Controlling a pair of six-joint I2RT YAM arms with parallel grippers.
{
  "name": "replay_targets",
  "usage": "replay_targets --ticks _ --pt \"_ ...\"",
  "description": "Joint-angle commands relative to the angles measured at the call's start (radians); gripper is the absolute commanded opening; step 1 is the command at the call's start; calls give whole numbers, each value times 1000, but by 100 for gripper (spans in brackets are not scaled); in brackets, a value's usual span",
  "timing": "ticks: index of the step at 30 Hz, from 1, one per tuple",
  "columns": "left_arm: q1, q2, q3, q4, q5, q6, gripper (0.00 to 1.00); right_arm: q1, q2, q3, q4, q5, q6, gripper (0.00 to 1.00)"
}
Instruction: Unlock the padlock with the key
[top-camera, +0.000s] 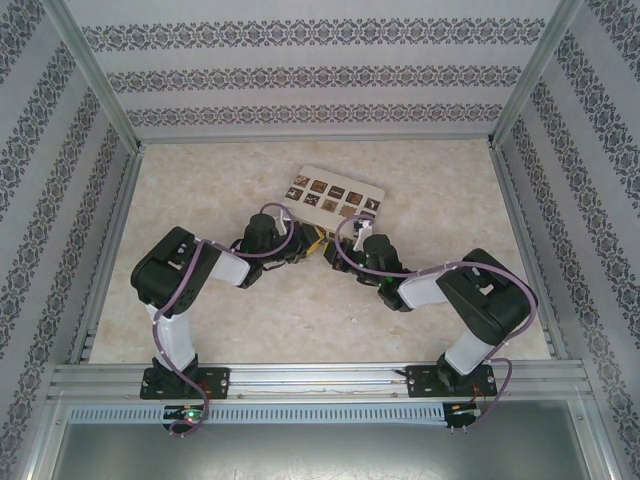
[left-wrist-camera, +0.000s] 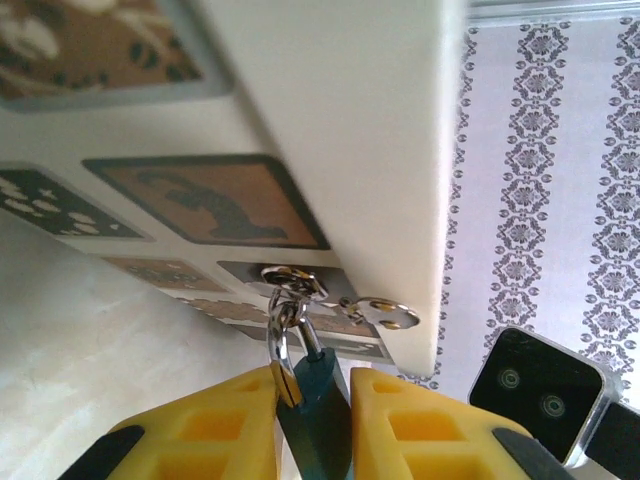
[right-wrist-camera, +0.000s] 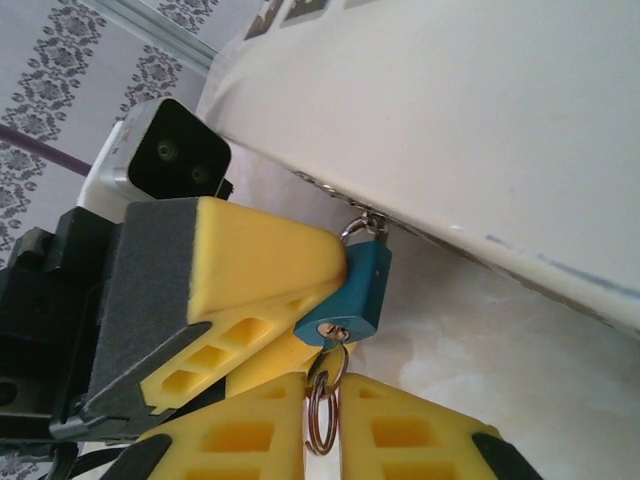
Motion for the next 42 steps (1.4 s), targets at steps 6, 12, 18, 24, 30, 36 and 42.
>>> replay_targets --ticks 6,12,18,24,30,36,42 --pt "-13 -88 25 -120 -18 43 21 5 -199 -66 -121 106 -162 25" --pt "-22 -154 47 -244 -23 64 21 27 -425 -59 -381 192 -428 35" --pt "-36 -184 63 -283 -25 55 21 72 -602 -23 -568 241 -823 49" --pt "-48 -179 74 -272 -28 38 20 116 -697 -47 -616 247 -1208 61" --pt "-58 -162 82 -251 -32 22 20 126 -716 -49 -672 272 -1398 86" --pt "-68 -132 84 -221 -35 -2 20 126 -691 -26 -728 278 -1460 98" --pt "-74 -102 85 -193 -35 -22 20 128 -620 10 -804 257 -1516 90"
